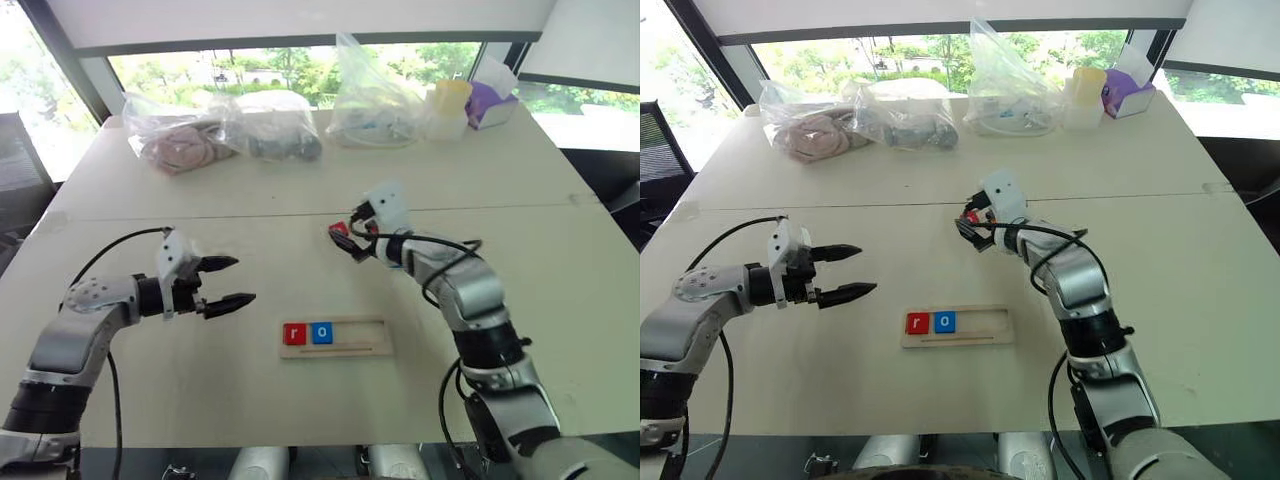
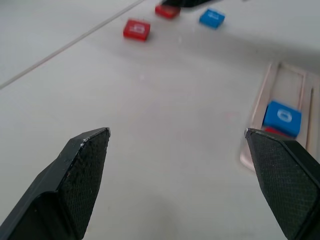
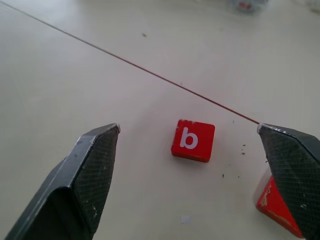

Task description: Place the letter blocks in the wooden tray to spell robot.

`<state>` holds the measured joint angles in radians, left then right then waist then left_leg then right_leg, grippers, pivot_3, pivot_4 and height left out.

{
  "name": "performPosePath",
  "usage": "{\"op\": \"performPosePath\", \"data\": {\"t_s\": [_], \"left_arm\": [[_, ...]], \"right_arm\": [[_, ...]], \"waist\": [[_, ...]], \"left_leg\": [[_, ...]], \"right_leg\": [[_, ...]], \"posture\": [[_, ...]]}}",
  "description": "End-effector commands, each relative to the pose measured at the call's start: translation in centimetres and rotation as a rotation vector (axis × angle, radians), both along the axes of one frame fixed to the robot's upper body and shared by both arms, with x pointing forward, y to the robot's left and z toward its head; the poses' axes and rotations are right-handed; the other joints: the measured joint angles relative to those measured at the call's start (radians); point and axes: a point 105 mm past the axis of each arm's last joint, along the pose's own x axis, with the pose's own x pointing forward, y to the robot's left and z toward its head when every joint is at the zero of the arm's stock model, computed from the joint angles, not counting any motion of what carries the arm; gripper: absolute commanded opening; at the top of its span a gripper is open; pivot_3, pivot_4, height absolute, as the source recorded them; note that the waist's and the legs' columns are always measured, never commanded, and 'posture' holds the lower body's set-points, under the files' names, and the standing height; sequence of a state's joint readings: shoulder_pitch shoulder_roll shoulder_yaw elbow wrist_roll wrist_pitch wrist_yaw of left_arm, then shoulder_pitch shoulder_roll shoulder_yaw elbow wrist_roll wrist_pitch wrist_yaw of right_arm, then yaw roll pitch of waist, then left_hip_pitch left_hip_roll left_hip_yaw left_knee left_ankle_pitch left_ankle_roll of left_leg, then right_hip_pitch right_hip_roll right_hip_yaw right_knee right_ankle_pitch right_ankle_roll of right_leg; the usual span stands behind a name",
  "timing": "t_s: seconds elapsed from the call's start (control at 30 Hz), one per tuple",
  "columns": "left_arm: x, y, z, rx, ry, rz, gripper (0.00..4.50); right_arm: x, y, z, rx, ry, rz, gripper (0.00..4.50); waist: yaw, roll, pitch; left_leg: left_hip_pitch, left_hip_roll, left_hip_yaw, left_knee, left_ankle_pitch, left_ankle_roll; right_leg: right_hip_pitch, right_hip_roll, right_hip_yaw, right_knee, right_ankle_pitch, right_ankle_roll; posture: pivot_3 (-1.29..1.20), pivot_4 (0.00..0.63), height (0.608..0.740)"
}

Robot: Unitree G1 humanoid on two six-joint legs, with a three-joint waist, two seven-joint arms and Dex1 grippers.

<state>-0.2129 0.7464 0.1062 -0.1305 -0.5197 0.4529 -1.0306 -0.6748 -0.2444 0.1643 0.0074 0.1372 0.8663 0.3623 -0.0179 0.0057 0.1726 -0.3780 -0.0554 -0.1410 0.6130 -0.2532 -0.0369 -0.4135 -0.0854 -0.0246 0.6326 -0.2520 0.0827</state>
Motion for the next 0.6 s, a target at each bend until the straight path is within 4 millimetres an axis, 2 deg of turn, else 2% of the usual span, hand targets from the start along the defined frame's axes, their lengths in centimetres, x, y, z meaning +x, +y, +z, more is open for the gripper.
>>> {"op": "performPosePath", "data": {"t_s": [0.03, 0.2, 0.37, 0.57, 0.6], "left_arm": [[-0.2, -0.3, 3.6, -0.103, -0.087, 0.028, 4.47], [-0.5, -0.8, 4.6, -0.159, -0.084, 0.052, 4.47], [-1.2, -0.8, 4.0, -0.114, -0.079, 0.058, 4.47], [-0.9, -0.3, 3.8, -0.105, -0.087, 0.095, 4.47], [-0.9, -0.3, 3.7, -0.103, -0.087, 0.096, 4.49]], "right_arm": [[1.6, 0.7, 0.1, -0.071, -0.047, -0.018, 4.50], [2.4, 1.8, -0.6, -0.072, -0.035, 0.007, 4.50], [2.9, 2.3, -2.3, -0.091, 0.031, -0.023, 4.50], [3.6, 3.1, -3.2, -0.042, 0.111, -0.081, 4.50], [3.7, 3.1, -3.4, -0.041, 0.122, -0.091, 4.25]], "waist": [[-0.002, 0.000, 0.000], [-0.003, 0.000, 0.000], [-0.004, 0.000, 0.000], [-0.007, 0.000, 0.000], [-0.008, 0.000, 0.000]], "left_leg": [[0.000, 0.000, 0.000, 0.000, 0.000, 0.000], [0.000, -0.001, 0.002, 0.000, 0.001, -0.002], [0.001, -0.001, 0.003, 0.000, 0.002, -0.003], [0.003, 0.000, 0.005, 0.000, 0.004, -0.006], [0.003, 0.000, 0.005, 0.000, 0.004, -0.007]], "right_leg": [[0.000, 0.000, 0.000, 0.000, 0.000, 0.000], [0.000, 0.000, 0.001, 0.000, 0.000, 0.000], [0.000, 0.003, 0.004, 0.000, 0.000, 0.000], [0.000, 0.004, 0.005, 0.002, 0.001, -0.002], [0.000, 0.005, 0.006, 0.002, 0.002, -0.002]], "posture": [[0.00, 0.150, 0.740], [0.00, 0.150, 0.740], [0.00, 0.150, 0.740], [0.00, 0.150, 0.740], [0.00, 0.150, 0.740]]}}
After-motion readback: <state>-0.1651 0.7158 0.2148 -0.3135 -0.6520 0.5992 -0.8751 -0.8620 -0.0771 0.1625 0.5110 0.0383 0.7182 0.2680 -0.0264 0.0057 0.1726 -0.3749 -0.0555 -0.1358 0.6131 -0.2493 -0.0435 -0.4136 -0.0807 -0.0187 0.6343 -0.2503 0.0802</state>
